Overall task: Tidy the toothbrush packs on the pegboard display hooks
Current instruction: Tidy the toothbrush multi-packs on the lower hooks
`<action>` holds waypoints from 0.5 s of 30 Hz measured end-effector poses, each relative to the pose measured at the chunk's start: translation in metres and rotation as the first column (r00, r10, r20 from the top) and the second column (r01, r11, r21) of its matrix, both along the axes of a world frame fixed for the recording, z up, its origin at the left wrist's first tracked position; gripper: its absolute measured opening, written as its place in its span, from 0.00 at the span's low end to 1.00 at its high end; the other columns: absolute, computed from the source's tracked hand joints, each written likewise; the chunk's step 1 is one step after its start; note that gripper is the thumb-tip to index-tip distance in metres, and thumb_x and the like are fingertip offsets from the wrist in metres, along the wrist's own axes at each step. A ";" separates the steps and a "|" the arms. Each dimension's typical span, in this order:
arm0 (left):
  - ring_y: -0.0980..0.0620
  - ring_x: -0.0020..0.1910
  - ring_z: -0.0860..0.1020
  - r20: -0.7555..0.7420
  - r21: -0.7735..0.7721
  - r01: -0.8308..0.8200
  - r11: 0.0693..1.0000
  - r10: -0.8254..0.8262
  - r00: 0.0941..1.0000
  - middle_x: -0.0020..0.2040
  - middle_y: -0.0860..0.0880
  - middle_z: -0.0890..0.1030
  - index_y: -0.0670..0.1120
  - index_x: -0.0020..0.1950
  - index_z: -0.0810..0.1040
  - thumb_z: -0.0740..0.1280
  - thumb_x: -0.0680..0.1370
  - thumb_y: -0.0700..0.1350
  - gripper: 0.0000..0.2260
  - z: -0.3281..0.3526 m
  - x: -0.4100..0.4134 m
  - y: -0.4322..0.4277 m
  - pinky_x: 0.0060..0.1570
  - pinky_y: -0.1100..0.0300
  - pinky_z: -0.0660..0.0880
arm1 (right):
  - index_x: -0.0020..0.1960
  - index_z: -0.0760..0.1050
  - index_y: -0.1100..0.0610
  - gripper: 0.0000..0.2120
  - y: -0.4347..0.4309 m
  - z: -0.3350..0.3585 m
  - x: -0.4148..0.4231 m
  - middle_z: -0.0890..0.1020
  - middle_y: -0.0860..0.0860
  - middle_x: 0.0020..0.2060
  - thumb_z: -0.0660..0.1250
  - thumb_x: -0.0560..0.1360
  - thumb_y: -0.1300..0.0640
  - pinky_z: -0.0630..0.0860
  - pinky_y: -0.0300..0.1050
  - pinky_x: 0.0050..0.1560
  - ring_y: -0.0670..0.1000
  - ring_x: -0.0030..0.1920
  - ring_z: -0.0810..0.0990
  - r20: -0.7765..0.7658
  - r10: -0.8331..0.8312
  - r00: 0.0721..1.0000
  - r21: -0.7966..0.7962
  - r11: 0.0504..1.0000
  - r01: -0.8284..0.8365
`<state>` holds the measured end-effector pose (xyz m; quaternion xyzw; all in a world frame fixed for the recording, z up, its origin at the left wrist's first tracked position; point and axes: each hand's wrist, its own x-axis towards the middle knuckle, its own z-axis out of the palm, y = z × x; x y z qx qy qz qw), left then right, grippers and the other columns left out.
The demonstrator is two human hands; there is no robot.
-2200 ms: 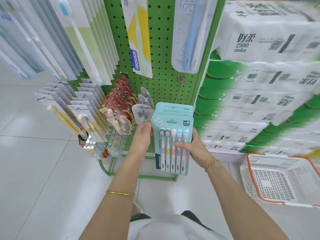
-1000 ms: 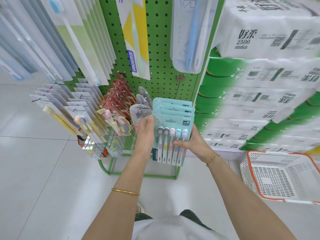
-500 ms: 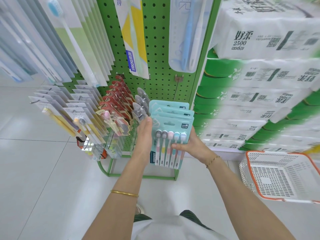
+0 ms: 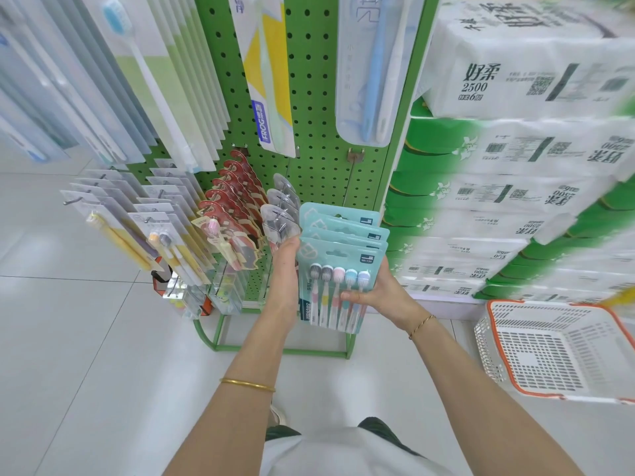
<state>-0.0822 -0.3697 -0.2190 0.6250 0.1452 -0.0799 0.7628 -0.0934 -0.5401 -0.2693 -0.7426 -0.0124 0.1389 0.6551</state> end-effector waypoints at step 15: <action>0.54 0.64 0.71 0.097 0.097 0.013 0.995 -0.023 0.995 0.64 0.51 0.73 0.51 0.65 0.74 0.61 0.67 0.66 0.32 0.003 -0.018 0.005 0.66 0.51 0.66 | 0.68 0.58 0.46 0.38 -0.009 -0.008 -0.016 0.74 0.46 0.62 0.72 0.69 0.70 0.75 0.32 0.51 0.38 0.57 0.77 -0.045 -0.004 0.999 0.110 0.994 0.009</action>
